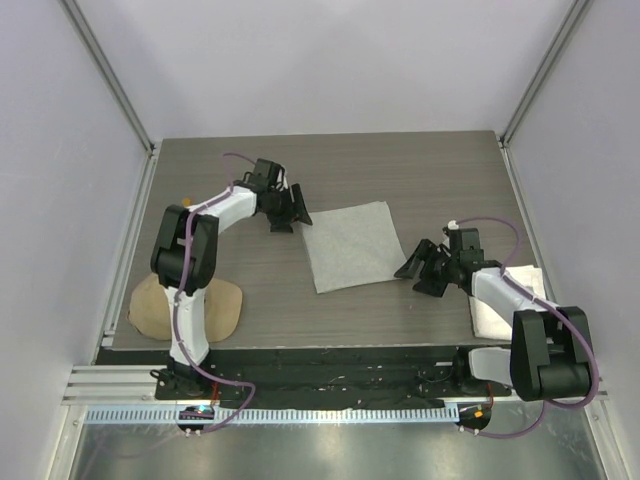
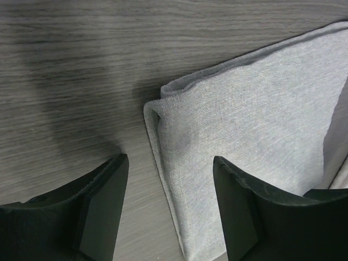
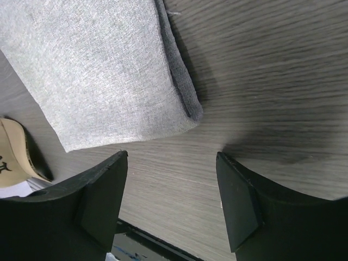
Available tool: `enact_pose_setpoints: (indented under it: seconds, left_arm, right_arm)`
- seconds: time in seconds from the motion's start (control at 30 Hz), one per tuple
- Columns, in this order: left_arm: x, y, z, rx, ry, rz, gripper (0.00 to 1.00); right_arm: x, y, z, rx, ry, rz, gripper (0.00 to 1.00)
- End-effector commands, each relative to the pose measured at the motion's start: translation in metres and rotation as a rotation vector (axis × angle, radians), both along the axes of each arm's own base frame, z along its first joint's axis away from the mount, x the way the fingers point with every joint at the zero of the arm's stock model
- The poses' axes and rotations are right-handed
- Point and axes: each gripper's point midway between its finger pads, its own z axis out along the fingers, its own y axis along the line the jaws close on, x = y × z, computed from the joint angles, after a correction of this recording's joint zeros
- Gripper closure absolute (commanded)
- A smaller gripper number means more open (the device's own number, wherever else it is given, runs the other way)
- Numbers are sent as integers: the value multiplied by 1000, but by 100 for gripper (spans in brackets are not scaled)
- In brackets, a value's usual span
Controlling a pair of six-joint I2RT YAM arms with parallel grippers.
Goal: Fold the napkin into a case and place the utensils inside
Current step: Rotate the lower triangle-folded napkin at the center of the board.
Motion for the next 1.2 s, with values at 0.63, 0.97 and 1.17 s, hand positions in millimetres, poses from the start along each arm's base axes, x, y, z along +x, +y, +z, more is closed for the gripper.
enact_pose_setpoints:
  seconds: [0.63, 0.97, 1.17]
  left_arm:
    - [6, 23, -18, 42, 31, 70, 87]
    - [-90, 3, -21, -159, 79, 308, 86]
    - [-174, -59, -14, -153, 71, 144, 61]
  right_arm:
    - [59, 5, -37, 12, 42, -117, 69]
    - [146, -9, -35, -130, -23, -20, 74]
    - [211, 0, -15, -208, -57, 31, 49]
